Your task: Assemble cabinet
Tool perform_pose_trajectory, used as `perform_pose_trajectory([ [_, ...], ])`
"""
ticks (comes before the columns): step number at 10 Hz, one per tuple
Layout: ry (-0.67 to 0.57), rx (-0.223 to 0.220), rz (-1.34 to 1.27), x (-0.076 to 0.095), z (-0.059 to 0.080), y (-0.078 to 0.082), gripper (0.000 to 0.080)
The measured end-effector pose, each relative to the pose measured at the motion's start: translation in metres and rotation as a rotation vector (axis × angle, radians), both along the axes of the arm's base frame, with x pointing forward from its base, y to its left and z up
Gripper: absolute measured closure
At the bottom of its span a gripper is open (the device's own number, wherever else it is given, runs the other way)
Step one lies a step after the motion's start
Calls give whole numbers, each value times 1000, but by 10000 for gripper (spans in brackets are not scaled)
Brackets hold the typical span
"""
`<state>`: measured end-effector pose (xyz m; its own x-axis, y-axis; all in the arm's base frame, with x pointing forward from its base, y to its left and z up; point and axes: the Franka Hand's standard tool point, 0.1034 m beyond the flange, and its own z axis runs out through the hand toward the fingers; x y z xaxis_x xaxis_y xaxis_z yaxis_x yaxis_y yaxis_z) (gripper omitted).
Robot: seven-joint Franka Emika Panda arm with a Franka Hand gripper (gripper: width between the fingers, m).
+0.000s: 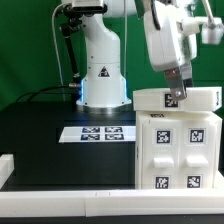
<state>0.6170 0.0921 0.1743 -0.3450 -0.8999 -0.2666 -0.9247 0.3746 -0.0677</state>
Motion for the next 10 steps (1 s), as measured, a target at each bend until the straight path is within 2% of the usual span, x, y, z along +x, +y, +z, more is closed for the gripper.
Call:
perform_pose_trajectory([
  [2,-7,25,-33,2,4,3,2],
  [4,-18,15,19,2,3,4,2],
  [10,-135,-78,593,4,9,17,2],
])
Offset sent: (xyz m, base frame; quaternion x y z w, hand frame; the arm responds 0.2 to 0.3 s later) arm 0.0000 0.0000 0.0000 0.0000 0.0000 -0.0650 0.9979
